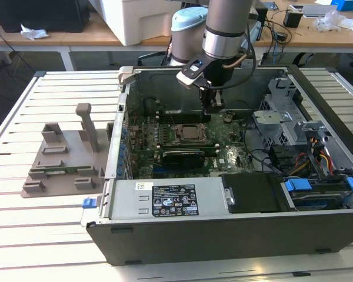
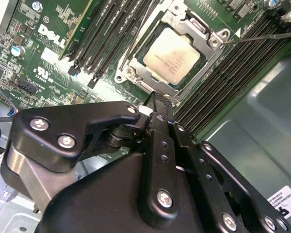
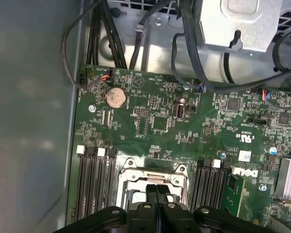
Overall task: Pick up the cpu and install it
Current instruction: 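Close the cpu cover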
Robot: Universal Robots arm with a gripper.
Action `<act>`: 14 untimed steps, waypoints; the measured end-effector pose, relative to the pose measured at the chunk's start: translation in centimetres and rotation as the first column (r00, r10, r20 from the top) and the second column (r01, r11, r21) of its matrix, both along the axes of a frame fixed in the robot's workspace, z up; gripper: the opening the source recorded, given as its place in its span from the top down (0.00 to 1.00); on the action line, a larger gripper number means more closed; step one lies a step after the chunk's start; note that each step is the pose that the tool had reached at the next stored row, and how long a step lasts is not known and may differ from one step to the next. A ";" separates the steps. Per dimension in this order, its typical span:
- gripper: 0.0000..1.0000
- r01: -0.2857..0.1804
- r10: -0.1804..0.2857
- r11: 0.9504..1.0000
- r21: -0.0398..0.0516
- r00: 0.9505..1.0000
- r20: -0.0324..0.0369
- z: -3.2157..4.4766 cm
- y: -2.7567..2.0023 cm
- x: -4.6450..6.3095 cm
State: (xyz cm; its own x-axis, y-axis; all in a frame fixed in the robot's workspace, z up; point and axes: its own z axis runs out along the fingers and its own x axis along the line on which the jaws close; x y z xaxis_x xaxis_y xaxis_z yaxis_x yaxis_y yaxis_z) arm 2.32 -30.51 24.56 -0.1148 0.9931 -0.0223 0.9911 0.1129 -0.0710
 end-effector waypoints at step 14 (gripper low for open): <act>0.89 0.000 0.000 1.000 0.000 1.000 0.000 -0.04 0.00 -2.1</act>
